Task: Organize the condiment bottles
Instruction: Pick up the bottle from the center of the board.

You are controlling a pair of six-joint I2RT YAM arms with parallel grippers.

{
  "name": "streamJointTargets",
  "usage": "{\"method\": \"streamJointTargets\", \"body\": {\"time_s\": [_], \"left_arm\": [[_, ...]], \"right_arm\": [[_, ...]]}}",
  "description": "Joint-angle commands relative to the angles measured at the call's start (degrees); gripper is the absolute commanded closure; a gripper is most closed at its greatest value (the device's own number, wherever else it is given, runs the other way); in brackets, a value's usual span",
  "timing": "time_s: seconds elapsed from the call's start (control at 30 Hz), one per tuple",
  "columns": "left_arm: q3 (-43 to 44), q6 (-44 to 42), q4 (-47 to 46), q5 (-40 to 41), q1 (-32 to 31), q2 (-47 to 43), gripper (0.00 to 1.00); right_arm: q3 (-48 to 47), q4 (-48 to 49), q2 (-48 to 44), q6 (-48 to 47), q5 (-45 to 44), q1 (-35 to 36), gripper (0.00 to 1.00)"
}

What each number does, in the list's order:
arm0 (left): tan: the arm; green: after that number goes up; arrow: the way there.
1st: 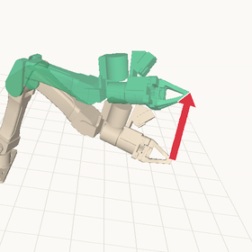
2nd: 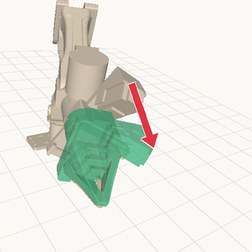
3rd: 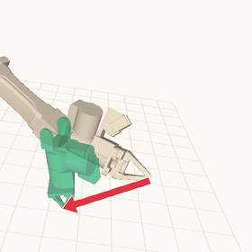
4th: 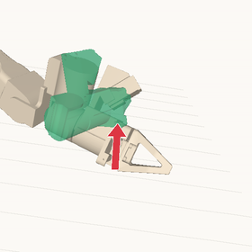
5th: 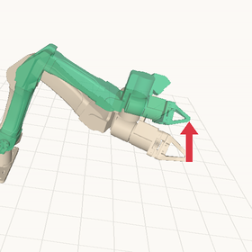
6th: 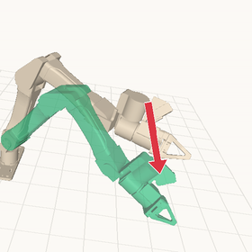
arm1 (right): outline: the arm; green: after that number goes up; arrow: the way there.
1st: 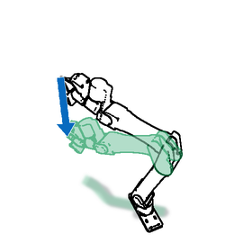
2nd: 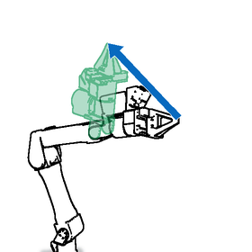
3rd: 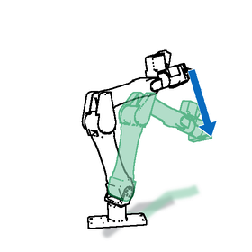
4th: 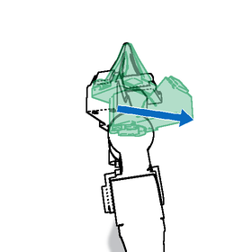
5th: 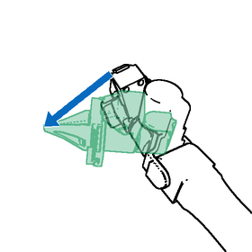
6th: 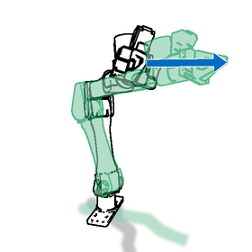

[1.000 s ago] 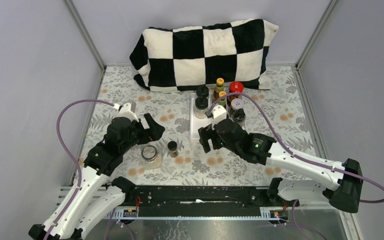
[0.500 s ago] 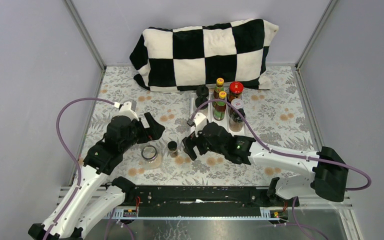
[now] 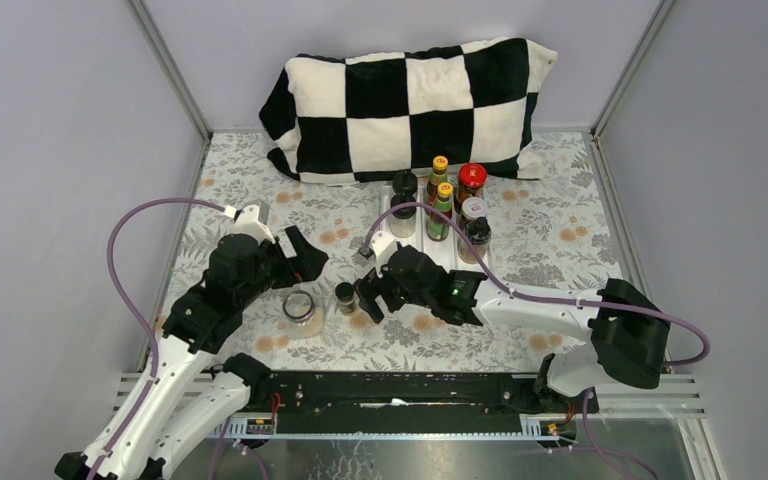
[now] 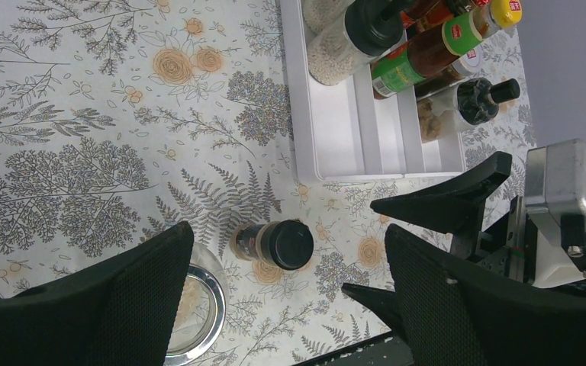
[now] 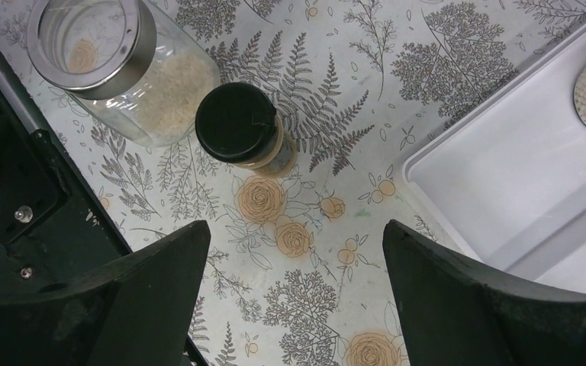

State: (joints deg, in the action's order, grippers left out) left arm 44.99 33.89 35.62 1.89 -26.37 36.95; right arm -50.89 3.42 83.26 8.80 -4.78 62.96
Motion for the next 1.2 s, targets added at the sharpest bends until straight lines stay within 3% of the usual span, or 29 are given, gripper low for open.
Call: {"method": "streamJointTargets", "body": {"time_s": [0.0,0.8,1.17], "left_arm": [[1.9,-1.4,0.5,0.3,-0.3,0.0,0.01],[3.8,-2.1,2.7,1.3,-0.1,-2.8,0.01],[2.5,-1.5,-1.6,-3.8,2.2,-1.6,0.01]], "right_arm": [[-2.5,3.5,-1.1,-0.1,1.2,0.5,0.09],[-1.2,3.0,-3.0,1.3,1.1,0.8,0.09],[-2.9,1.0,-0.4,-1.5,0.4,1.5,0.09]]}}
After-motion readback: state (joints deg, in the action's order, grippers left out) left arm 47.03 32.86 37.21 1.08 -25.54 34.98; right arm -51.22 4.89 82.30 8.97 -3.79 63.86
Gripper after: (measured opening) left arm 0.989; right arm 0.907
